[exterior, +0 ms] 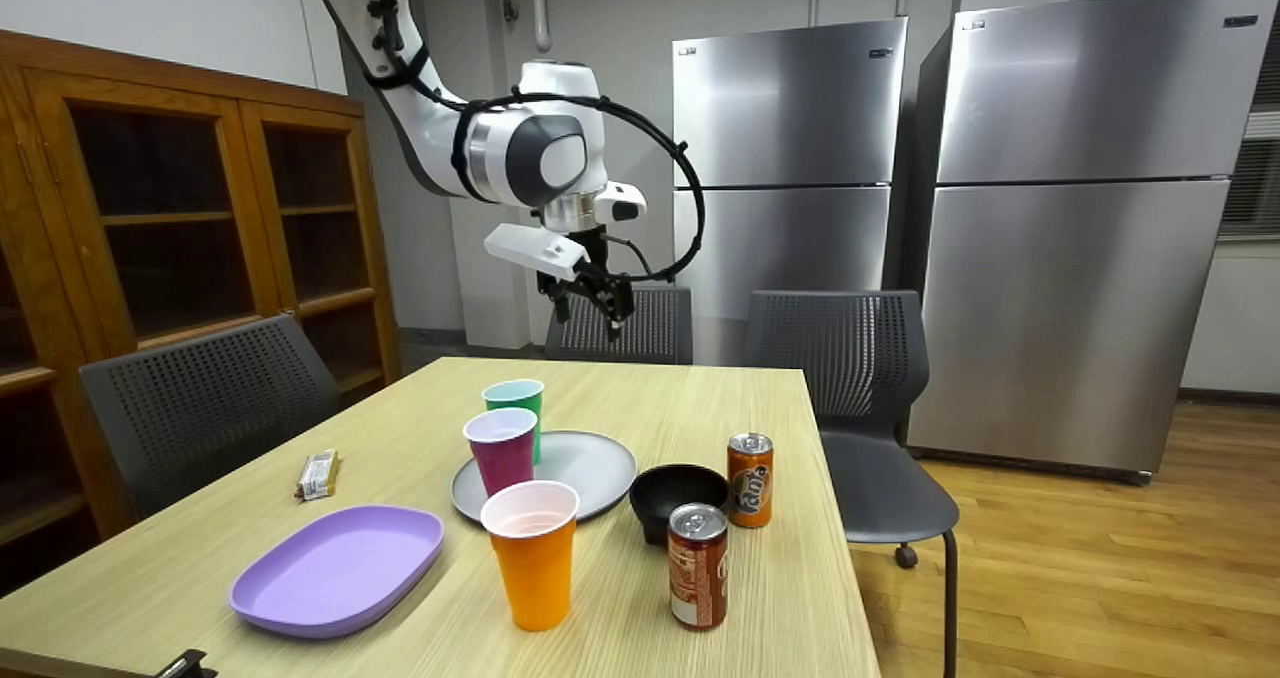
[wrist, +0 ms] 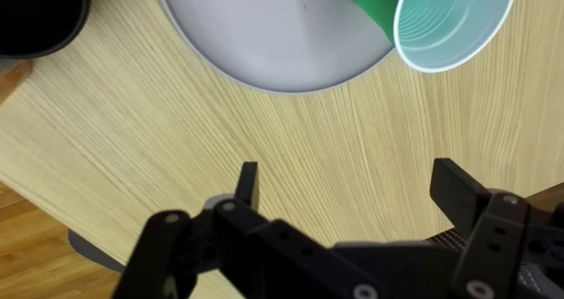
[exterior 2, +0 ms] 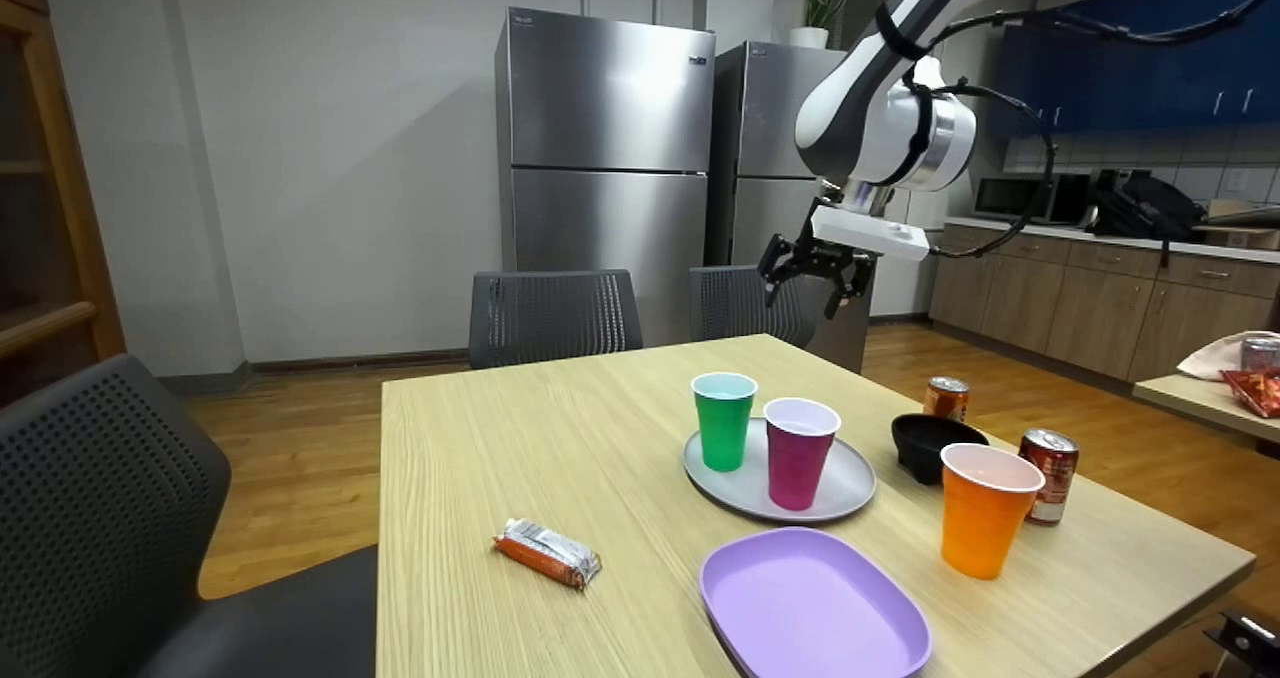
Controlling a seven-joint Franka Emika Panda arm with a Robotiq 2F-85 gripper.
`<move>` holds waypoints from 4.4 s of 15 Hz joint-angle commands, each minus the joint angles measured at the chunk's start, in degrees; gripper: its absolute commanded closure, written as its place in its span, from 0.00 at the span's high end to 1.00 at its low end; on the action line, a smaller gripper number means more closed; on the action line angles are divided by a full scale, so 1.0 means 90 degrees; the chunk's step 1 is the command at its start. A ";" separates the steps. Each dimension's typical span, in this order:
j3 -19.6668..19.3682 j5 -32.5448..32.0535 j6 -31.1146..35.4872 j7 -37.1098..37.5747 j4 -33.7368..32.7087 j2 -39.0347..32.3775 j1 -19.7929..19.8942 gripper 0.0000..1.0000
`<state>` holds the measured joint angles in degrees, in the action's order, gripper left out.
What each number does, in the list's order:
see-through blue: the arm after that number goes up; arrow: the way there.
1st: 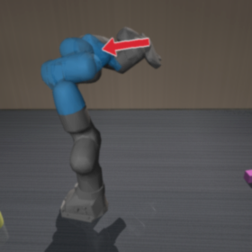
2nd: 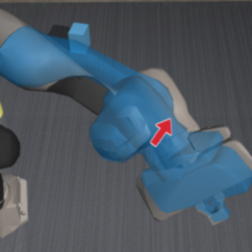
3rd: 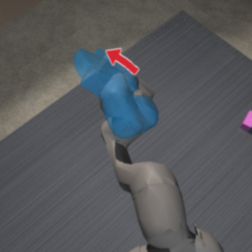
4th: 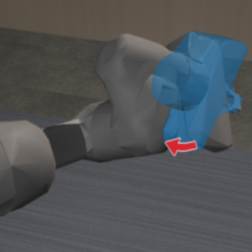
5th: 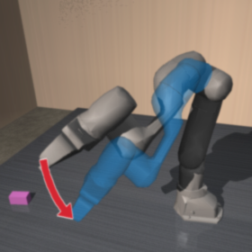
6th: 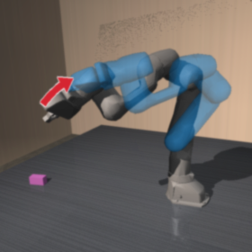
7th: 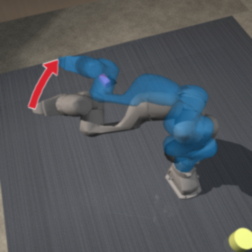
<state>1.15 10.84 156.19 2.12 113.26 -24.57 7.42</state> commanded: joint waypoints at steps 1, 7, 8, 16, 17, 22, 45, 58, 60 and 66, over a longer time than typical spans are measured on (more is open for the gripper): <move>-0.0226 -0.0057 -0.0161 -0.0225 0.0330 0.0384 0.0136 1.00; -0.0564 -0.0070 -0.0016 -0.0062 0.0282 0.0186 0.0122 1.00; -0.0596 -0.0074 -0.0015 -0.0059 0.0306 0.0197 0.0128 1.00; -0.0601 -0.0075 -0.0015 -0.0059 0.0343 0.0220 0.0125 1.00; -0.0601 -0.0075 -0.0015 -0.0059 0.0343 0.0220 0.0125 1.00; -0.0559 -0.0050 0.0064 -0.0166 0.0452 0.0306 0.0155 1.00; -0.0661 -0.0168 0.0850 -0.2218 0.0558 -0.0437 0.1541 1.00; -0.0747 -0.0458 0.0838 -0.1794 -0.0188 -0.1264 0.1481 1.00; -0.0747 -0.0489 0.0820 -0.1752 -0.0266 -0.1369 0.1462 1.00; -0.0775 -0.0600 0.0778 -0.1682 -0.0421 -0.1601 0.1421 1.00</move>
<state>-5.41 7.32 164.26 -15.45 111.52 -37.67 20.67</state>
